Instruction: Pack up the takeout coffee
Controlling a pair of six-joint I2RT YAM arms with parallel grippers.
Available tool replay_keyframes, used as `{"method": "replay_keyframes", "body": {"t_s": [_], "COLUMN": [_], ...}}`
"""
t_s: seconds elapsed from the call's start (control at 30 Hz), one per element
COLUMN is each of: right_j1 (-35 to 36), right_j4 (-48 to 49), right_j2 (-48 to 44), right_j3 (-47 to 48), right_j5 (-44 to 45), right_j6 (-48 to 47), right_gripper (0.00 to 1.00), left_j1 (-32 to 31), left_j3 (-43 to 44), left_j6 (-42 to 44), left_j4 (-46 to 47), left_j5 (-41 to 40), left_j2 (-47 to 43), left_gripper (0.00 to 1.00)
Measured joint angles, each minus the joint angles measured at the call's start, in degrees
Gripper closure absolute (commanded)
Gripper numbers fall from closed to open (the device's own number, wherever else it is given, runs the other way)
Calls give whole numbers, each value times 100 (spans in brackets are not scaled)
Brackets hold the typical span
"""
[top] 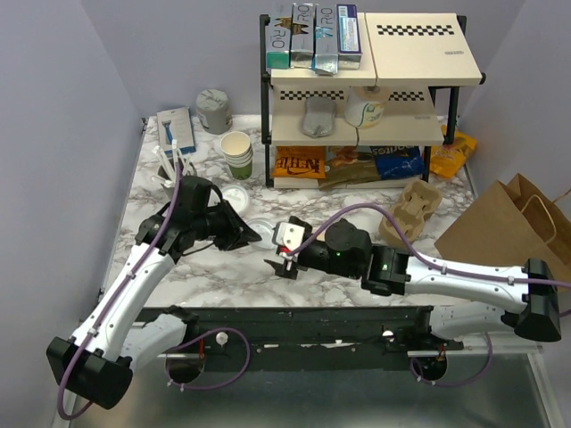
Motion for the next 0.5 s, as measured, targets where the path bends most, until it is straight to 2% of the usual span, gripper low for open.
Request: {"method": "replay_keyframes", "body": {"t_s": [0.33,0.5], "right_j1": [173,380], "right_j4": [605,603], "right_j2": [673,1080], "right_j3": [90,234], "right_j5": [363,866], "right_j6": [-1139,-1403], "right_gripper": [28,36], "left_j1": [4,4], "left_j3": [229,229], "left_j6": [-503,-632], "left_j4": [-507,-551], "left_j5": [-92,-151], "left_j2": [-177,-166], "left_gripper": [95,95]}}
